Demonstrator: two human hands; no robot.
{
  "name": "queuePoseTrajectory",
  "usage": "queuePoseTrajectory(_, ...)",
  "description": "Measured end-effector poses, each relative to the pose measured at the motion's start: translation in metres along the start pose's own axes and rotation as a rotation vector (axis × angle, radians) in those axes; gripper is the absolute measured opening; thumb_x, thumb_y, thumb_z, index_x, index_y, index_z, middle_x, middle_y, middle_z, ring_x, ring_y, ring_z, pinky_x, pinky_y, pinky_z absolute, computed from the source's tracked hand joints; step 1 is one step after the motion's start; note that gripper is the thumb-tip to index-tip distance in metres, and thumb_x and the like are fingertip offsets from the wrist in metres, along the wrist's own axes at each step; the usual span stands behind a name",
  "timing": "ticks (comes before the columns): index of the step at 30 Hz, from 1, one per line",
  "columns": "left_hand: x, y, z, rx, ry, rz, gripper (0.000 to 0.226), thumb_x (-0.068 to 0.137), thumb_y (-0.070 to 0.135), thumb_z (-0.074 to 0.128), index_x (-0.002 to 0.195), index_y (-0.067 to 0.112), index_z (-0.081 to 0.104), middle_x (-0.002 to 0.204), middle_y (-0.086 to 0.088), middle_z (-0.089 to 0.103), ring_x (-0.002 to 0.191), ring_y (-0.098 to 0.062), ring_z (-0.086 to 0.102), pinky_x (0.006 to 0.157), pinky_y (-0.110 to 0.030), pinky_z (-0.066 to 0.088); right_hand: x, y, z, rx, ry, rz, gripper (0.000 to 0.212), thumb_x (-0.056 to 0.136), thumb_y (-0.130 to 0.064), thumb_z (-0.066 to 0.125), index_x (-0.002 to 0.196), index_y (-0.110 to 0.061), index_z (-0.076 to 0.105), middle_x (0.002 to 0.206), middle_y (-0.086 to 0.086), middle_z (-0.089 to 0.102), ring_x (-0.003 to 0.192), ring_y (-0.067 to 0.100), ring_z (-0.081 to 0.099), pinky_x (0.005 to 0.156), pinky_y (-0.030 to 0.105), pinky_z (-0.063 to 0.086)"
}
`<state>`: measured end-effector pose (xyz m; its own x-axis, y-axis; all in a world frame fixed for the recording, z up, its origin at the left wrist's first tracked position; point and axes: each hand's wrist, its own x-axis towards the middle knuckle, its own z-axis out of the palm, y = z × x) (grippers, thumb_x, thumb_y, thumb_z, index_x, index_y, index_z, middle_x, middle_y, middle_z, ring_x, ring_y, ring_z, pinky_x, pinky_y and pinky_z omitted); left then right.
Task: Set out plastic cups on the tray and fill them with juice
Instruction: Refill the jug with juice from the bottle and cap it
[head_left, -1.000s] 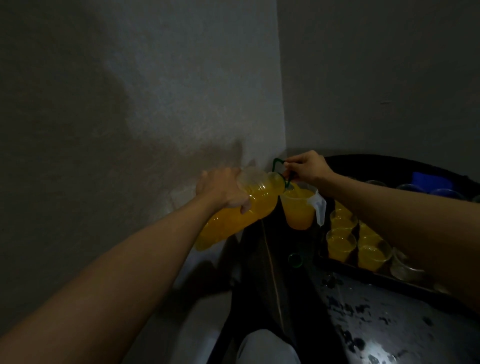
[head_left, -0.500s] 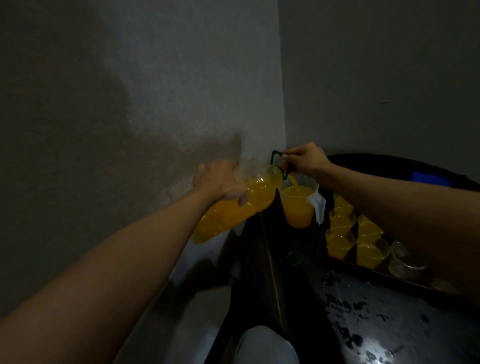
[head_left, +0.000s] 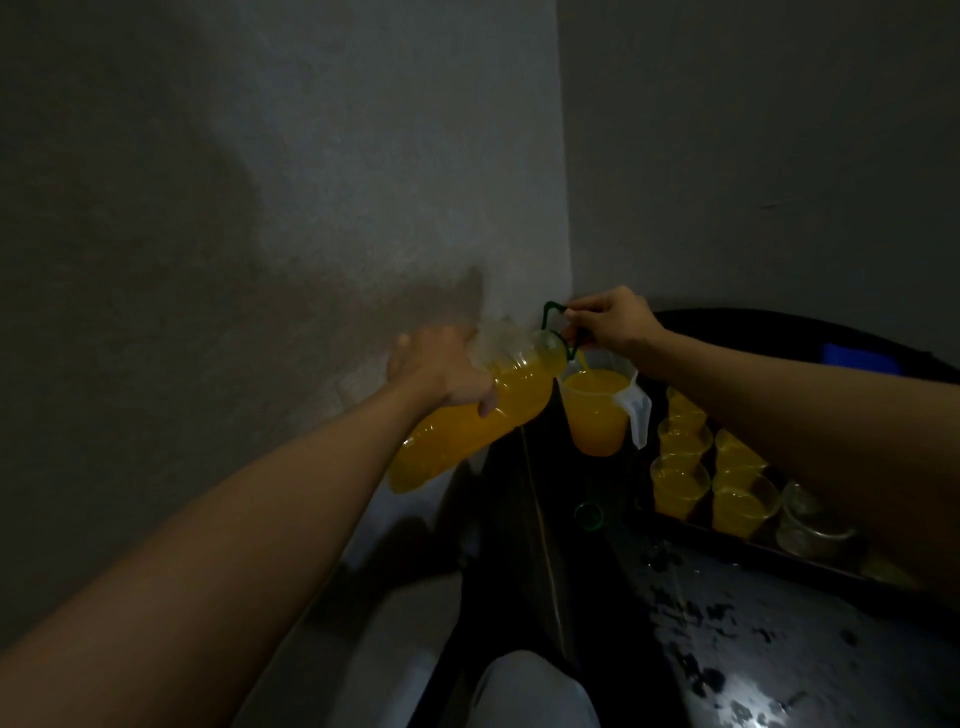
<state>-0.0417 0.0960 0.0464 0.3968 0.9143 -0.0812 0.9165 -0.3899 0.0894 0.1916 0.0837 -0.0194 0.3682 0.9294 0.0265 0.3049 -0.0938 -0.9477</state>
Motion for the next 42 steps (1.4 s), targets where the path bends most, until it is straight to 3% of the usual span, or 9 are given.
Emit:
queuePoseTrajectory(2,0.000,0.000,-0.001,0.008,0.004,0.001,0.109,0.051,0.047,0.088,0.149,0.032,0.043,0.139,-0.008,0.059,0.127,-0.034,0.054,0.100,-0.043,0.042,-0.001,-0.002,0.000,0.006,0.004,-0.001,0.022,0.097,-0.016,0.063,0.115,-0.007,0.072,0.094,0.014,0.074,0.083,0.017,0.072,0.073,0.026,0.060)
queuePoseTrajectory(6,0.000,0.001,-0.005,-0.008,0.004,-0.003,0.110,0.051,0.045,0.088,0.150,0.030,0.043,0.140,-0.008,0.058,0.130,-0.034,0.052,0.104,-0.043,0.040,0.000,-0.003,-0.001,0.032,-0.001,0.024,0.024,0.097,-0.015,0.062,0.118,-0.007,0.070,0.097,0.014,0.073,0.088,0.020,0.072,0.081,0.033,0.061)
queuePoseTrajectory(22,-0.007,-0.007,0.006,0.002,-0.011,-0.005,0.110,0.047,0.048,0.087,0.148,0.031,0.045,0.137,-0.009,0.059,0.127,-0.037,0.053,0.100,-0.045,0.041,-0.009,0.009,0.010,0.027,0.004,0.029,0.022,0.097,-0.015,0.063,0.116,-0.007,0.072,0.095,0.014,0.074,0.089,0.023,0.073,0.078,0.032,0.061)
queuePoseTrajectory(27,-0.007,-0.007,0.008,-0.001,-0.015,0.002,0.111,0.051,0.047,0.088,0.150,0.030,0.042,0.140,-0.009,0.058,0.130,-0.036,0.051,0.110,-0.049,0.035,-0.010,0.010,0.009,0.025,-0.002,0.030,0.021,0.097,-0.015,0.063,0.114,-0.008,0.072,0.096,0.014,0.074,0.089,0.023,0.072,0.078,0.032,0.060)
queuePoseTrajectory(32,-0.008,-0.006,0.013,0.015,0.009,0.015,0.112,0.049,0.049,0.088,0.150,0.032,0.042,0.143,-0.005,0.055,0.131,-0.032,0.051,0.108,-0.048,0.039,-0.012,0.011,0.007,0.012,0.007,0.012,0.023,0.098,-0.014,0.062,0.117,-0.006,0.071,0.097,0.016,0.074,0.091,0.025,0.072,0.082,0.035,0.060)
queuePoseTrajectory(35,-0.010,-0.006,0.020,-0.001,0.047,0.025,0.110,0.045,0.049,0.087,0.146,0.034,0.045,0.142,-0.002,0.054,0.130,-0.030,0.052,0.104,-0.045,0.041,-0.014,0.013,0.007,-0.015,0.030,-0.013,0.023,0.098,-0.015,0.062,0.116,-0.005,0.072,0.095,0.015,0.074,0.091,0.024,0.072,0.079,0.031,0.060)
queuePoseTrajectory(42,-0.014,-0.003,0.045,-0.055,0.152,0.026,0.112,0.053,0.048,0.090,0.150,0.034,0.037,0.152,0.001,0.041,0.140,-0.028,0.040,0.109,-0.042,0.036,-0.020,0.008,0.002,-0.218,0.136,-0.203,0.020,0.097,-0.015,0.062,0.111,-0.008,0.076,0.085,0.011,0.074,0.082,0.023,0.072,0.083,0.044,0.060)
